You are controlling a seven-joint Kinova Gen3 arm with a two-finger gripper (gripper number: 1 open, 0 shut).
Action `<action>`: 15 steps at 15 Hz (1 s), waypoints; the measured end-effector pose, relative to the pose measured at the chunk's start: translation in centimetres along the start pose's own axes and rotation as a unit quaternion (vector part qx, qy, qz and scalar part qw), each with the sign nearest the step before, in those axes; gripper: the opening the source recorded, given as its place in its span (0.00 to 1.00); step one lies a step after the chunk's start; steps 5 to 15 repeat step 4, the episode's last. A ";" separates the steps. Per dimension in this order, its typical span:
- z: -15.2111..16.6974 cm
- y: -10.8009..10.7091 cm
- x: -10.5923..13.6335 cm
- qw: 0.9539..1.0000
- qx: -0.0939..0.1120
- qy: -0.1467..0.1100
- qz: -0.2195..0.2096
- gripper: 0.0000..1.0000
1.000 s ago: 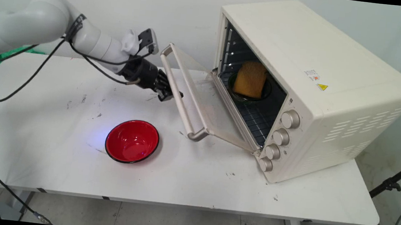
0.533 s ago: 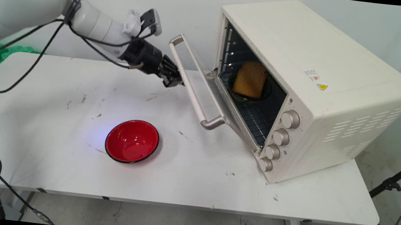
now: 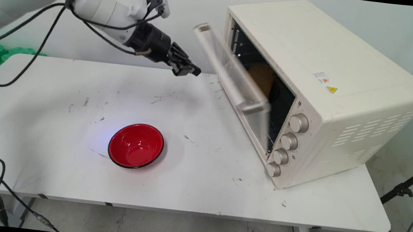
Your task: Close the oven
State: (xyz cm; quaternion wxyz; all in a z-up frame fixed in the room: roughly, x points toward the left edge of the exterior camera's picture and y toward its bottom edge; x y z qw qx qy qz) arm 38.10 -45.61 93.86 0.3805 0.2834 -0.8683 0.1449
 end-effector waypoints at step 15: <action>-0.8 -0.2 0.9 1.000 0.001 0.005 0.002 0.00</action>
